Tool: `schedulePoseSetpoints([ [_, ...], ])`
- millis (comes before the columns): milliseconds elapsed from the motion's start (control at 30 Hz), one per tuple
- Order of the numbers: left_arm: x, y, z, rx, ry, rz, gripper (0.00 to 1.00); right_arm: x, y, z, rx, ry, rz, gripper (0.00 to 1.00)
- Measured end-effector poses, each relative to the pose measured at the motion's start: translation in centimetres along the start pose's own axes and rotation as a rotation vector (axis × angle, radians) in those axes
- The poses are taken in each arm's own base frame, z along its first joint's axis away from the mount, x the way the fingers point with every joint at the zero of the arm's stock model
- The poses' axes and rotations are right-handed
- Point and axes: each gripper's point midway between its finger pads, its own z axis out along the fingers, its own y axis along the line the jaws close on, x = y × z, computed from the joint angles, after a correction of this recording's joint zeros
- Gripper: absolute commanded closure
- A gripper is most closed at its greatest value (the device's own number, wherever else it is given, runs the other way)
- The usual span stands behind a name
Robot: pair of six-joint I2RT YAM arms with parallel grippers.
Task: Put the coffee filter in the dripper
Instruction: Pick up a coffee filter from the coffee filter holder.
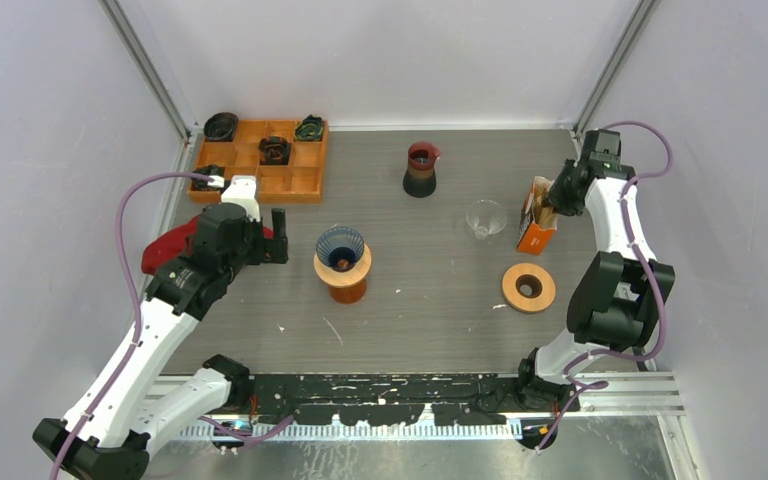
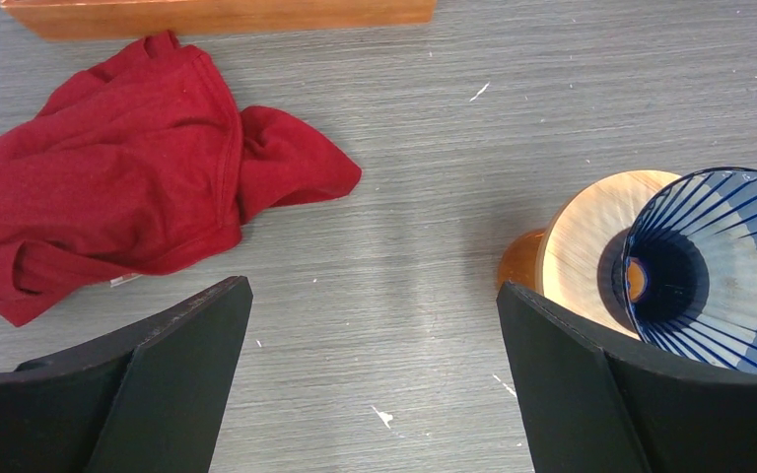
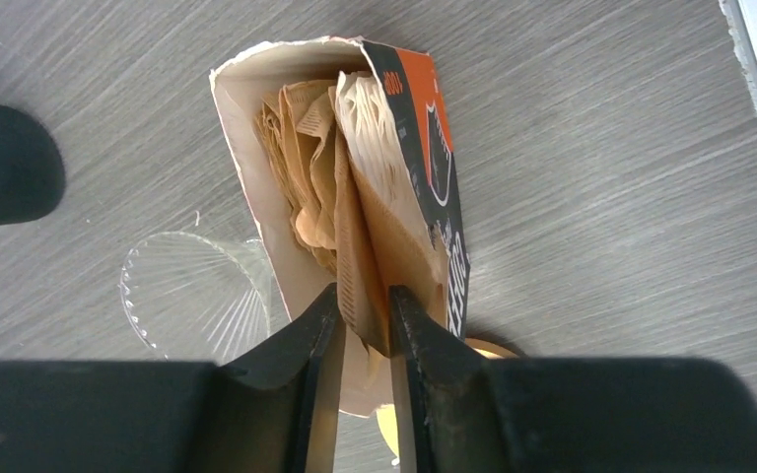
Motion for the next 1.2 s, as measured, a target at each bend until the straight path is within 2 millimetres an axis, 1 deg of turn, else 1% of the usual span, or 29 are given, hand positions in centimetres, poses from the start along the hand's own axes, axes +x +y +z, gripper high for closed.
schedulePoseSetpoints([
  [267,0.1,-0.1,0.1,0.007,0.006,0.001,0.01,0.5,0.1,-0.3,0.009,0.021,-0.028,0.88],
  [467,0.1,-0.2,0.1,0.01,0.007,0.001,0.01,0.3,1.1,-0.3,-0.052,0.013,0.003,0.99],
  [533,0.1,-0.2,0.1,0.011,0.007,0.001,0.01,0.3,1.5,-0.5,-0.102,0.003,0.045,0.99],
  [633,0.1,-0.3,0.1,0.013,0.007,0.001,0.01,0.1,1.4,-0.8,-0.143,-0.013,0.102,0.99],
  [767,0.1,-0.3,0.1,0.013,0.007,0.001,0.01,-0.9,1.3,-1.6,-0.158,-0.055,0.13,0.99],
  [1067,0.1,-0.3,0.1,0.014,0.007,0.001,0.01,-2.6,1.7,-4.2,-0.154,-0.143,0.105,0.99],
  [1133,0.1,-0.3,0.1,0.015,0.007,0.001,0.01,-3.0,1.8,-5.0,-0.147,-0.169,0.095,0.99],
  [1200,0.1,-0.4,0.1,0.019,0.008,0.001,0.01,-3.7,2.2,-6.2,-0.144,-0.208,0.081,0.99],
])
